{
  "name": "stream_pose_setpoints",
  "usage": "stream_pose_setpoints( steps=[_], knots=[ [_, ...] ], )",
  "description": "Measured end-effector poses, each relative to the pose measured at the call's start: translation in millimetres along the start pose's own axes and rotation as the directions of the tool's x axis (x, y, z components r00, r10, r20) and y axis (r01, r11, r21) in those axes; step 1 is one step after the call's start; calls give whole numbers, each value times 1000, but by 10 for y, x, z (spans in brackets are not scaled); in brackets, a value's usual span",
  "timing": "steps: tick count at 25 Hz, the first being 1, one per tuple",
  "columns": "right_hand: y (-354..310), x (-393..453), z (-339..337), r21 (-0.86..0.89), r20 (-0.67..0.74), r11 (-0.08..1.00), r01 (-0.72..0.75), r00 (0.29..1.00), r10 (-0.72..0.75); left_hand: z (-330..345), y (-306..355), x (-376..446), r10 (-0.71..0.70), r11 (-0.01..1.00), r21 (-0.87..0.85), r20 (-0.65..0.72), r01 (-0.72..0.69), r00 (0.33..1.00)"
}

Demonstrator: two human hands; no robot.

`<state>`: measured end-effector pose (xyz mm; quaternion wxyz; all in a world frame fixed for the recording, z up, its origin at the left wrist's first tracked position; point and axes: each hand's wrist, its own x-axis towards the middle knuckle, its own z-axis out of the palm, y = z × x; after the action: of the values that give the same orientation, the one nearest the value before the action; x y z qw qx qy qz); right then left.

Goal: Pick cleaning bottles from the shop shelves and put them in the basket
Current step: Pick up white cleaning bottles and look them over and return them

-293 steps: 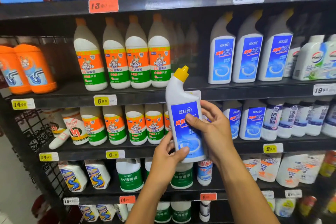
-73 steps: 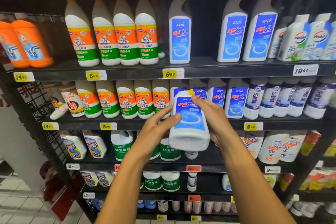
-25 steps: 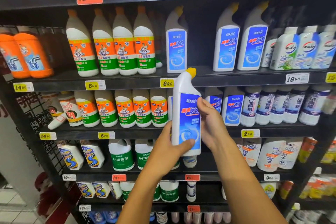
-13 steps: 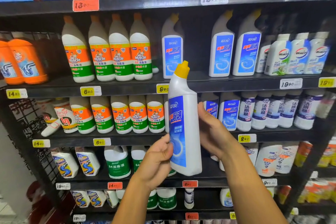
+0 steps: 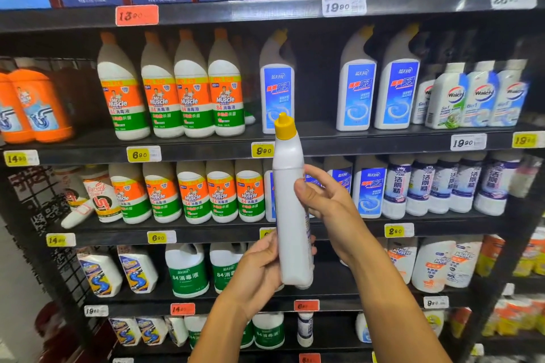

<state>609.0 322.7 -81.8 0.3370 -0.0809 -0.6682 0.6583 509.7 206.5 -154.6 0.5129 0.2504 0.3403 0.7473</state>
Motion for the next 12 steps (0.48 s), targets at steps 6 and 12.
stream_pose_setpoints(
  steps=[6, 12],
  knots=[
    [73, -15, -61, 192, 34, 980, -59, 998, 54, -33, -6, -21, 64, 995, 75, 11, -65, 998],
    [130, -125, -52, 67, -151, 997, -41, 987, 51, 86, 16, -131, 264, 906, 364, -91, -214, 960]
  ],
)
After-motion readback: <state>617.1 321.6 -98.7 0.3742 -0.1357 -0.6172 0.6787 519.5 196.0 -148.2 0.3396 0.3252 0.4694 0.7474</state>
